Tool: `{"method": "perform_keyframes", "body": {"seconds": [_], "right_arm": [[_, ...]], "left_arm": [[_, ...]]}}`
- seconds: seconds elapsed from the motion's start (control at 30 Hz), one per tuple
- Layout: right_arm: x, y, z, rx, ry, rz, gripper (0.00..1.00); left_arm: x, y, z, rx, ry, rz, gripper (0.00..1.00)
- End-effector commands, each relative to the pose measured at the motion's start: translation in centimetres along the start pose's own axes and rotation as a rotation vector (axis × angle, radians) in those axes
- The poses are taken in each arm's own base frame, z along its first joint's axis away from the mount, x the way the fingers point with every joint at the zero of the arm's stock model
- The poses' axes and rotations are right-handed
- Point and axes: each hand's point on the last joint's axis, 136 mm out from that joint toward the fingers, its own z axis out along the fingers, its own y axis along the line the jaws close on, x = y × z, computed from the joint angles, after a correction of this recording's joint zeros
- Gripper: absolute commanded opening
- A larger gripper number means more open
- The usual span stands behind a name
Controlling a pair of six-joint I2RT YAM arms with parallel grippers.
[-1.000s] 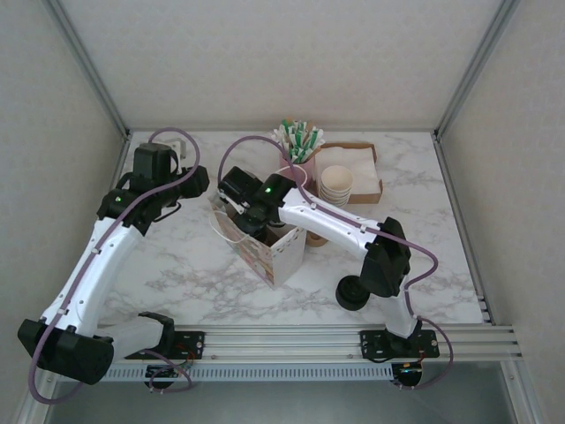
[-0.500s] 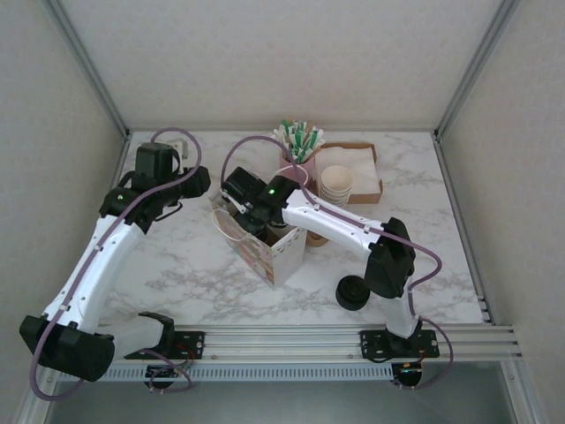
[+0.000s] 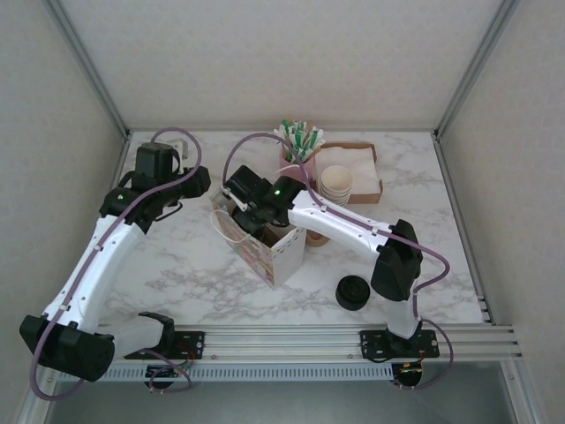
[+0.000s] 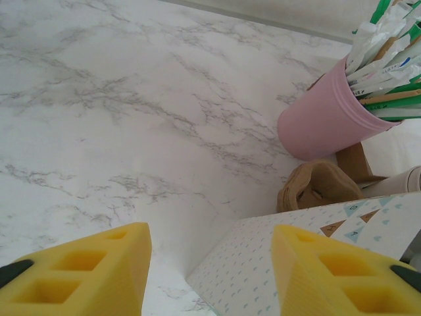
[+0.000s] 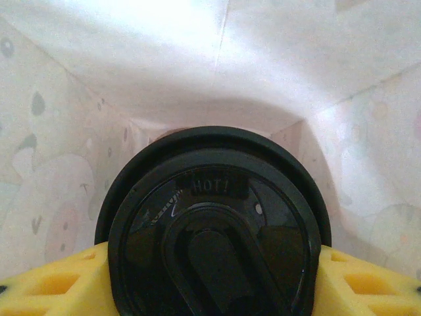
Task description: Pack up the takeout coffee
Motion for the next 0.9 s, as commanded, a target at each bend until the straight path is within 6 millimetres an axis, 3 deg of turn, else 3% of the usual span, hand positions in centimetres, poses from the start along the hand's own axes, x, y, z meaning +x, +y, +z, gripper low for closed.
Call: {"method": "perform_keyframes", "body": {"seconds": [0.0, 0.23, 0.87], "right_arm": [[-0.7, -0.4, -0.6, 0.016, -0.053, -0.002, 0.58], [1.3, -0.1, 1.6, 0.012, 0.011, -0.005, 0.57], [7.6, 0.8, 3.7, -0.001, 0.18, 0.043, 0.57]], "left_arm": [[0.0, 0.0, 0.0, 0.006, 0.011, -0.01, 0.51], [0.0, 0.0, 0.0, 0.006, 0.01, -0.009, 0.51], [0.0, 0.1, 0.0, 0.0, 0.009, -0.009, 0.51]]}}
